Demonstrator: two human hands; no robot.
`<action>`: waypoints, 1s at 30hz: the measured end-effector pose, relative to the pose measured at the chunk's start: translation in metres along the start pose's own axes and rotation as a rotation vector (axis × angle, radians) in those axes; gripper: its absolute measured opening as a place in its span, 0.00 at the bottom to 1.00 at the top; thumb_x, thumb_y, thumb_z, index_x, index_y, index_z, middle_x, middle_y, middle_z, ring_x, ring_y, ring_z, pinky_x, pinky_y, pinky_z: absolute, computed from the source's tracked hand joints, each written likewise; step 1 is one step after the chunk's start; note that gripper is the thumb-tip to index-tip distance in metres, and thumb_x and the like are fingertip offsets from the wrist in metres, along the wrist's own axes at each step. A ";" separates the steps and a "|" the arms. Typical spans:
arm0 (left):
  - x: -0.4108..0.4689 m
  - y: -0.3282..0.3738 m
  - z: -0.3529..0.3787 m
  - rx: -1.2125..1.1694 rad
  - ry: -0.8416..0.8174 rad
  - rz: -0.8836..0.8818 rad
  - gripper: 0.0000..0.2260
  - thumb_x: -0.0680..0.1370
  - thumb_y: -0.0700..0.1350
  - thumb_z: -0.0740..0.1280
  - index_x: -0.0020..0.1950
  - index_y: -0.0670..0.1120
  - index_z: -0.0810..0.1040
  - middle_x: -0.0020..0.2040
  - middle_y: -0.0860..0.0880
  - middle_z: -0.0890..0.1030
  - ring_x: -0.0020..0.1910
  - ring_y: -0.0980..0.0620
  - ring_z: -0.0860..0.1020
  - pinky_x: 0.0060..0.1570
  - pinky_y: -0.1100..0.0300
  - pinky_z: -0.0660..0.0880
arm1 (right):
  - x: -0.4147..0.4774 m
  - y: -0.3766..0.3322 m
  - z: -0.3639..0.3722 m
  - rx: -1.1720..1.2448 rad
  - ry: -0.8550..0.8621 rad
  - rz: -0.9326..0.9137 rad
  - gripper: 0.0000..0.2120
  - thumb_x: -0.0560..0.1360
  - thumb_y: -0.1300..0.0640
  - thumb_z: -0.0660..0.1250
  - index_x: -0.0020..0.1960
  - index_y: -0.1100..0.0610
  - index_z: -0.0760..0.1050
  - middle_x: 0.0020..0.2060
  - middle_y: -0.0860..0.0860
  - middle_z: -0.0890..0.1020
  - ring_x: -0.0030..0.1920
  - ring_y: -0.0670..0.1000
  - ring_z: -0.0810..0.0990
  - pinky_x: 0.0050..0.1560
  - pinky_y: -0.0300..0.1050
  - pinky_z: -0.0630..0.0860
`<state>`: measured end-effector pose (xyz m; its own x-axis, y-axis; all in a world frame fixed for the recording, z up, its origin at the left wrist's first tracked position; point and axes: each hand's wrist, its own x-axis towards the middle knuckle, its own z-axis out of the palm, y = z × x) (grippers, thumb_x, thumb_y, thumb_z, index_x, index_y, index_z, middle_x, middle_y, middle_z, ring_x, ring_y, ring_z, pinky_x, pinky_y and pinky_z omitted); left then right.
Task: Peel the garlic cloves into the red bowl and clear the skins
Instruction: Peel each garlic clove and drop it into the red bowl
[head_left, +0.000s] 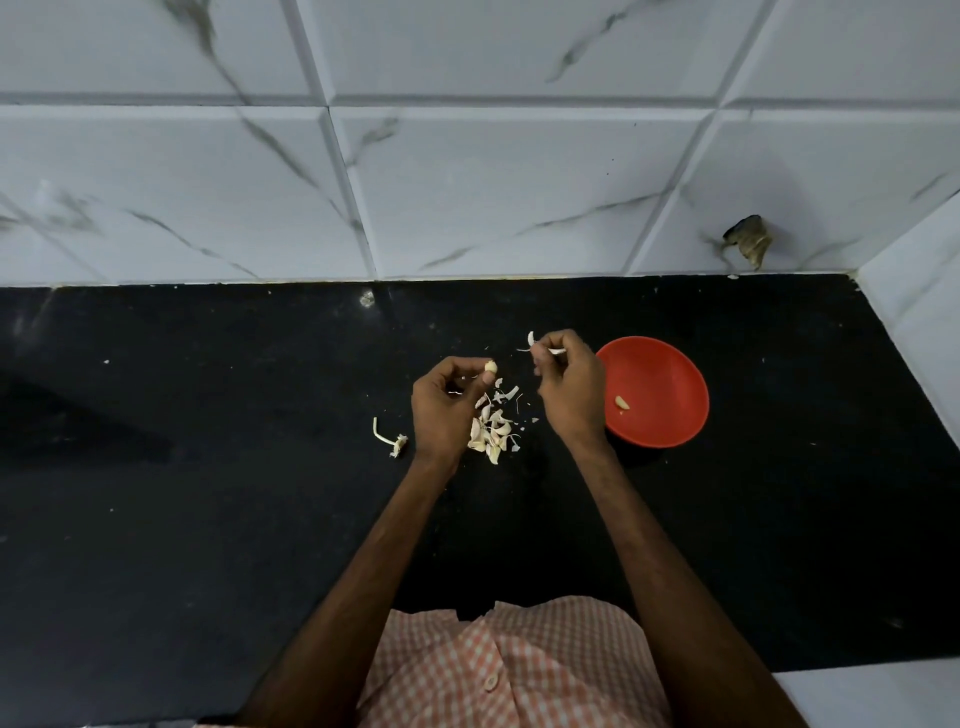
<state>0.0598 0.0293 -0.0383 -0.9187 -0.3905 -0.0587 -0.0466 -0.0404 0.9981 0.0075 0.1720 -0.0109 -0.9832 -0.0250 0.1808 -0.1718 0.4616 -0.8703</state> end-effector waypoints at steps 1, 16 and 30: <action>0.000 0.000 0.000 -0.011 0.001 -0.004 0.05 0.76 0.38 0.74 0.49 0.47 0.85 0.44 0.50 0.86 0.42 0.53 0.80 0.43 0.53 0.78 | 0.001 0.003 -0.001 -0.036 -0.043 0.009 0.02 0.79 0.64 0.68 0.51 0.60 0.79 0.42 0.51 0.81 0.41 0.48 0.80 0.43 0.46 0.79; -0.002 0.010 -0.002 -0.323 -0.163 -0.229 0.08 0.83 0.37 0.63 0.57 0.40 0.81 0.42 0.51 0.86 0.39 0.57 0.84 0.36 0.64 0.79 | 0.004 -0.008 0.000 0.060 -0.169 -0.094 0.04 0.76 0.64 0.72 0.51 0.60 0.83 0.46 0.50 0.84 0.48 0.43 0.82 0.49 0.32 0.75; -0.001 0.010 -0.002 -0.281 -0.213 -0.284 0.09 0.83 0.41 0.63 0.55 0.42 0.83 0.38 0.55 0.83 0.33 0.63 0.76 0.35 0.63 0.77 | 0.009 -0.013 -0.004 0.092 -0.303 -0.063 0.04 0.73 0.65 0.75 0.46 0.62 0.81 0.44 0.50 0.81 0.46 0.47 0.80 0.48 0.39 0.76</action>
<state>0.0613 0.0278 -0.0279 -0.9464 -0.1308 -0.2952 -0.2276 -0.3781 0.8974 0.0013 0.1690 0.0042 -0.9415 -0.3207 0.1033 -0.2246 0.3687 -0.9020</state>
